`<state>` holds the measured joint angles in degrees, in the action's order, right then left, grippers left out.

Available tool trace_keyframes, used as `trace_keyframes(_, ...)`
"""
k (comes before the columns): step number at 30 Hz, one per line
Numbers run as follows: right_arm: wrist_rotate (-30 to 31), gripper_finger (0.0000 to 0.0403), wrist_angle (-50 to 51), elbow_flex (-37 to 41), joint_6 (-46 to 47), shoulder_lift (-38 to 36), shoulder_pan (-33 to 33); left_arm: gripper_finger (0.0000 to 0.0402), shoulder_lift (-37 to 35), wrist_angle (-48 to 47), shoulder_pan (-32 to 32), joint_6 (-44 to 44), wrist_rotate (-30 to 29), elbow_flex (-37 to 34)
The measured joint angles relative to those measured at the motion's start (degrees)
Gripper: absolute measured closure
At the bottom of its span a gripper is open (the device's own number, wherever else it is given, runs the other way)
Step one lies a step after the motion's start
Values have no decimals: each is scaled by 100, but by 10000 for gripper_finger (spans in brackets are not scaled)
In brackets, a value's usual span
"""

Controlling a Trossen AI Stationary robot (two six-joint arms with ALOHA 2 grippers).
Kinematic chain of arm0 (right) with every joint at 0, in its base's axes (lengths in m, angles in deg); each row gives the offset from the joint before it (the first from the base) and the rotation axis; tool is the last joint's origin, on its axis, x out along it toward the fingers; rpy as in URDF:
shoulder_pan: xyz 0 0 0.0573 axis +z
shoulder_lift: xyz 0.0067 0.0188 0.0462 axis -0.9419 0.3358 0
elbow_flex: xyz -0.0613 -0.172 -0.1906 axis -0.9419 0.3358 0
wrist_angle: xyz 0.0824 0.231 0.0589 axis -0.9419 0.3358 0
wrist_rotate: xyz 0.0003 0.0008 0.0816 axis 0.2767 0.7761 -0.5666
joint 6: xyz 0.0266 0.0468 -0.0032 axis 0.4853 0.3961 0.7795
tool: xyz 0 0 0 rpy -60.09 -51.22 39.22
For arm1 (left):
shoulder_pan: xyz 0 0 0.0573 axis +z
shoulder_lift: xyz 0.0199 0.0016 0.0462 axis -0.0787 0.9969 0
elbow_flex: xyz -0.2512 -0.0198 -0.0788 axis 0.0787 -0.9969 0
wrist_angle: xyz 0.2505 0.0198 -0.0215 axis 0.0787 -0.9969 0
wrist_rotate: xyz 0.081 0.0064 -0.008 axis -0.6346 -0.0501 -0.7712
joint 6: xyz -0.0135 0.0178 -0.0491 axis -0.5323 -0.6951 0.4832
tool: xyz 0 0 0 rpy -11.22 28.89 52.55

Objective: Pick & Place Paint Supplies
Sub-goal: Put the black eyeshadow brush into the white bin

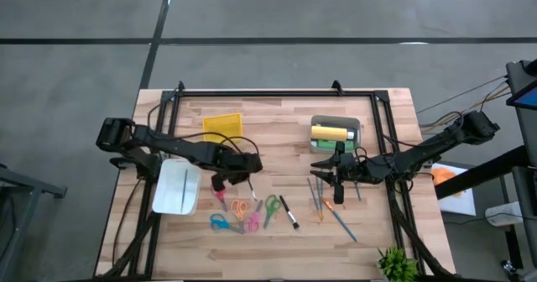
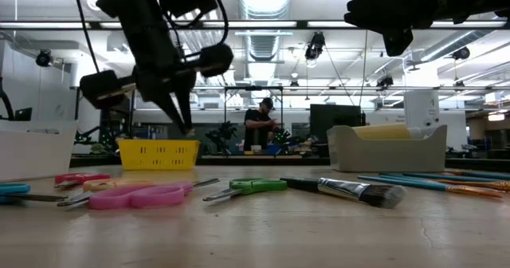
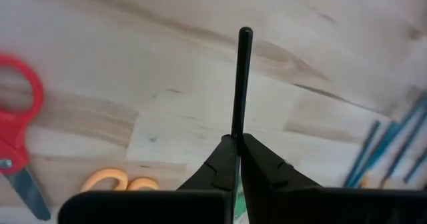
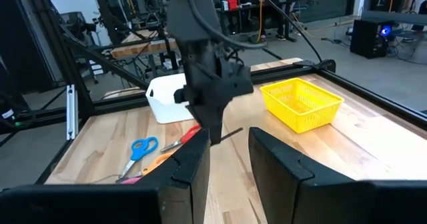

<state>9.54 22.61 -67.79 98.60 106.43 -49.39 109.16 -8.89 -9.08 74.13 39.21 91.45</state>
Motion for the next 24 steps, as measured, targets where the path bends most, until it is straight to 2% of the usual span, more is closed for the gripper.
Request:
trace_keyframes(7, 0, 301, 22, 0, 0, 0, 0, 390, -364, -51, -76, -1490, -554, 140)
trace_keyframes(15, 0, 301, 28, 0, 0, 0, -1, 390, -902, -576, -185, -2573, -698, 168)
trace_keyframes(20, 1, 301, 25, 0, 0, 0, -2, 390, -1458, -1242, -408, -2658, -713, 168)
trace_keyframes(24, 0, 301, 24, 0, 0, 0, 0, 390, -1923, -1764, -637, -2693, -1000, 168)
